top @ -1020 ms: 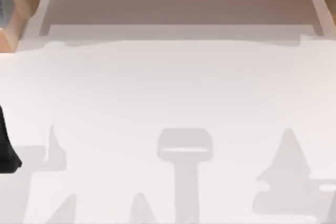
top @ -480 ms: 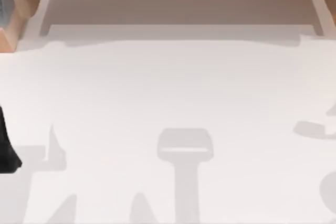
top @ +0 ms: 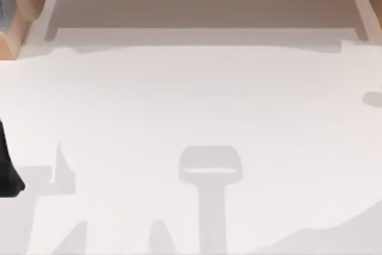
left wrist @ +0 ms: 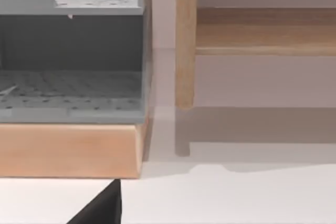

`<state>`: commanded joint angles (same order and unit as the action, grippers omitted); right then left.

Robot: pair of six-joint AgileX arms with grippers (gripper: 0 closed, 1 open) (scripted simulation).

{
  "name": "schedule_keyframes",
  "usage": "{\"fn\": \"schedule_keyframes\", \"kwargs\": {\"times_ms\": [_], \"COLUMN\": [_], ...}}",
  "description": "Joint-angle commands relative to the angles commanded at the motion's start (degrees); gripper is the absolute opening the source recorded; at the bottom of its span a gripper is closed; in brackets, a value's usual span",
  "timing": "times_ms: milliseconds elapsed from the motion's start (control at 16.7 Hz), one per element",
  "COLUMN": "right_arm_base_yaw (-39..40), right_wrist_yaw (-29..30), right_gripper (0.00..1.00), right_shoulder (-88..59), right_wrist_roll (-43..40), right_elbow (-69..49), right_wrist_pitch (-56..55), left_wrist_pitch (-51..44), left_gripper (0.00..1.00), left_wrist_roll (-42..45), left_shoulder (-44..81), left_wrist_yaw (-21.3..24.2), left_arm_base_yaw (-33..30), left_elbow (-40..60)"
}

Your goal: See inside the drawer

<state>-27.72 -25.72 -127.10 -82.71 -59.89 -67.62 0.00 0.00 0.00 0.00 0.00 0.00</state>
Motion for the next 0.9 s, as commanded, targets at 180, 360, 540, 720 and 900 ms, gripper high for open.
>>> {"fn": "schedule_keyframes", "kwargs": {"times_ms": [180,360,540,720,900], "right_arm_base_yaw": [1.2,1.4,1.15,1.9,2.64], "right_wrist_yaw": [1.29,1.5,1.42,2.0,2.77], "right_gripper": [1.0,1.0,1.0,1.0,1.0], "right_shoulder": [-4.12,-4.76,-4.65,-5.95,-7.49], "right_wrist_roll": [-5.71,-6.54,-6.48,-6.55,-6.58], "right_elbow": [-2.69,-3.1,-3.06,-5.94,-9.16], "right_wrist_pitch": [-1.37,-1.57,-1.36,0.07,1.78], "left_wrist_pitch": [0.0,0.0,0.0,0.0,0.0], "left_gripper": [1.0,1.0,1.0,1.0,1.0], "left_wrist_roll": [0.0,0.0,0.0,0.0,0.0], "left_shoulder": [0.0,0.0,0.0,0.0,0.0], "left_wrist_yaw": [0.0,0.0,0.0,0.0,0.0], "left_arm_base_yaw": [0.0,0.0,0.0,0.0,0.0], "left_elbow": [0.0,0.0,0.0,0.0,0.0]}}
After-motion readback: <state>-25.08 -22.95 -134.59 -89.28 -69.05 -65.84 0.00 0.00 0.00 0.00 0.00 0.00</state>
